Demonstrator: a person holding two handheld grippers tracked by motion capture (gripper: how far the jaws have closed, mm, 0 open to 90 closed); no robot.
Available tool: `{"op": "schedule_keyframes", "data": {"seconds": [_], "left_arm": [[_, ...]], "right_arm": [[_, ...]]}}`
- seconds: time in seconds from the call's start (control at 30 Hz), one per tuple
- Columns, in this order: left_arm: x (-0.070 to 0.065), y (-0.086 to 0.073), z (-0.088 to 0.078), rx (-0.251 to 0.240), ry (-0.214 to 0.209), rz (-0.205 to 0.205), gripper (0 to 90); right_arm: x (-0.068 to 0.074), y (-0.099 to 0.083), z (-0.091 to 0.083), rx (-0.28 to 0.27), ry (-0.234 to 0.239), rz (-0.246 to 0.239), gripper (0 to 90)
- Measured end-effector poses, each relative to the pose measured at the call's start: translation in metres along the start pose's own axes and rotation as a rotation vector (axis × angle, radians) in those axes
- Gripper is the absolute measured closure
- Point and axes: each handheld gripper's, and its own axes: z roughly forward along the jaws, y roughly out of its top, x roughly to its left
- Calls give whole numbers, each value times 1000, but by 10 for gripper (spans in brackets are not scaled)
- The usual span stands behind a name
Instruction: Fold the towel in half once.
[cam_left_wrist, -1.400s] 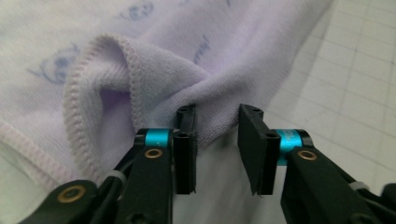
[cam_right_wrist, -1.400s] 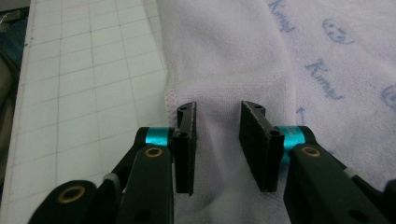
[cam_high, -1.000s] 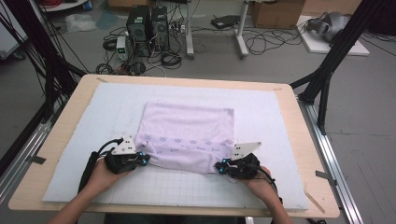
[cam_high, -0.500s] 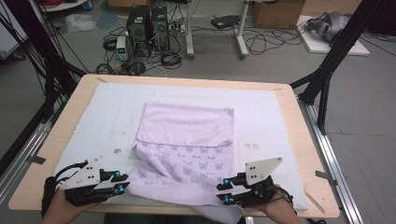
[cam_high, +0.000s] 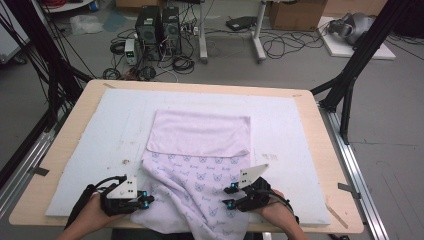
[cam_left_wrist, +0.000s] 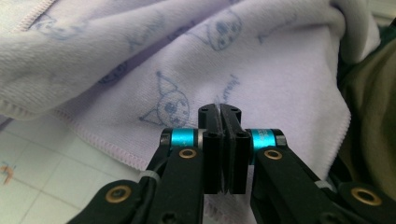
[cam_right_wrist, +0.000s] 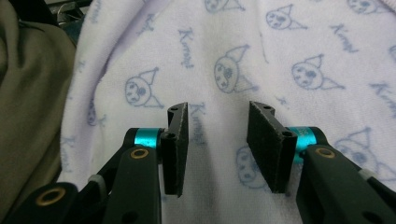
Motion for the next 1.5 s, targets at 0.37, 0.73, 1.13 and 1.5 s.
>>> {"op": "schedule_keyframes", "data": {"seconds": [0.37,0.73,1.13,1.5], "left_arm": [[-18,-4,-29,-81,33,-4,662],[-30,-13,-16,10,-46,13,885],[18,16,-21,-152,129,-27,682],[117,20,18,-110,228,-226,595]], "right_arm": [[17,-1,-13,-28,-12,-16,584],[17,-9,-6,-4,66,-21,869],[-25,9,-37,-69,-132,27,679],[-117,13,-37,-61,-212,178,532]]}}
